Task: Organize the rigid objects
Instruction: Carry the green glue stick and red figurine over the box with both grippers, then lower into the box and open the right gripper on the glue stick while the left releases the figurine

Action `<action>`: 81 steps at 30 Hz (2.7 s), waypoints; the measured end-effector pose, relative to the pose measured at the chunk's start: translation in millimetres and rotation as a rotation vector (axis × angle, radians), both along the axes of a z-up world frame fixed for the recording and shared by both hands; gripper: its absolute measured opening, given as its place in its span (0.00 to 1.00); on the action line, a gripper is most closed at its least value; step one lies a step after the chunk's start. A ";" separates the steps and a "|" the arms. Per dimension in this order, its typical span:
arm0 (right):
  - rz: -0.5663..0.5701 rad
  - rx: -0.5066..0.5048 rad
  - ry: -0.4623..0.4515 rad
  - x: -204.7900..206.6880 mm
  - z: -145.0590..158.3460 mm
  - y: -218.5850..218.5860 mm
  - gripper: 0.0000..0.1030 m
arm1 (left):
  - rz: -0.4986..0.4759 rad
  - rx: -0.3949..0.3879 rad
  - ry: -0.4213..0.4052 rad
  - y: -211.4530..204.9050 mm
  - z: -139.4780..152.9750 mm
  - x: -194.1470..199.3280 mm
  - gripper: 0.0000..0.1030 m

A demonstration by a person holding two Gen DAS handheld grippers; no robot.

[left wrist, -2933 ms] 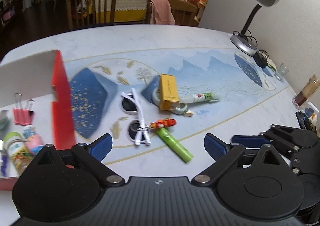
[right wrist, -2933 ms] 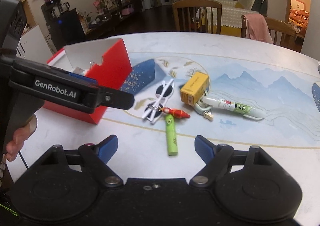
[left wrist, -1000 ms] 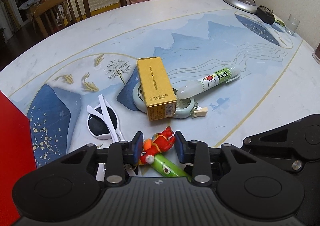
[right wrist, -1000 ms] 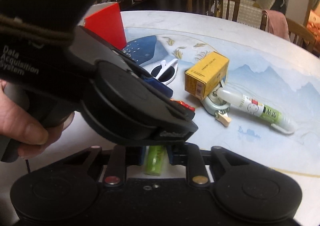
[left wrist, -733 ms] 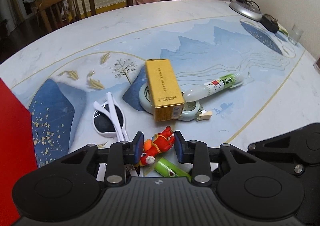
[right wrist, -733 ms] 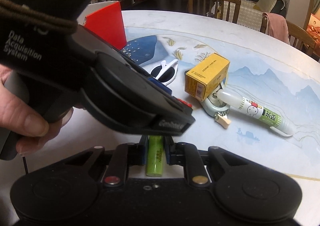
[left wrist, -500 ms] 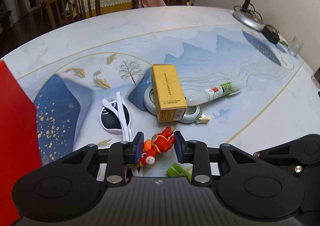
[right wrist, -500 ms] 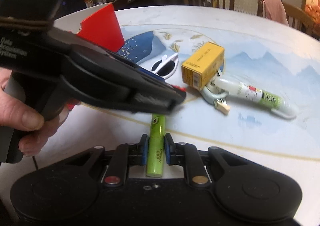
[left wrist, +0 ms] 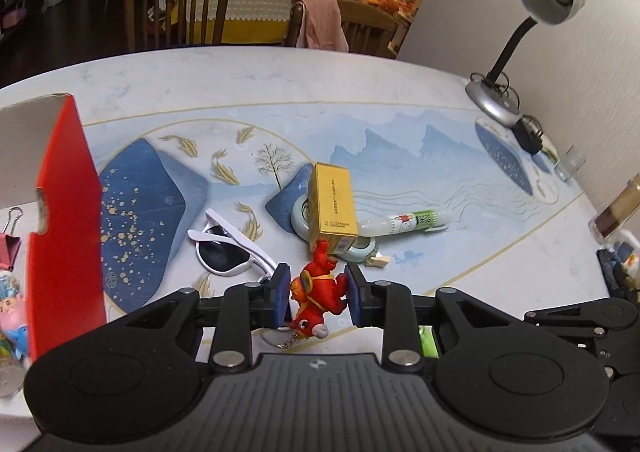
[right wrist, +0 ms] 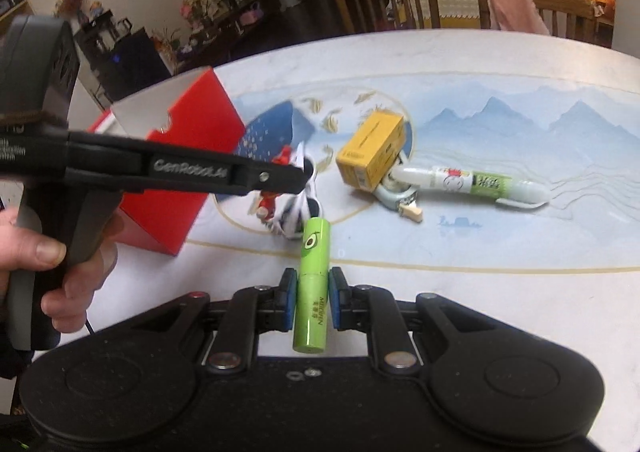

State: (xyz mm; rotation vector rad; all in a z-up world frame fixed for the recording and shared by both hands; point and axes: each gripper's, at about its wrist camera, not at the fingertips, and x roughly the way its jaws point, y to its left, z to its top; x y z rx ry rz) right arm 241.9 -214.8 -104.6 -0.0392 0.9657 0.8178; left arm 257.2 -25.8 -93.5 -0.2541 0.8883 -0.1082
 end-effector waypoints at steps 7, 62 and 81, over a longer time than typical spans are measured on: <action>-0.044 0.038 -0.018 -5.4 19.2 -12.2 0.16 | 0.019 -0.064 -0.049 8.2 24.9 -19.8 0.27; 0.113 -0.115 -0.171 -42.8 51.1 276.3 0.16 | 0.249 0.198 -0.001 313.8 51.3 -75.4 0.27; 0.172 -0.301 -0.161 -44.8 1.9 332.1 0.16 | 0.085 0.374 0.126 302.1 1.1 -36.9 0.28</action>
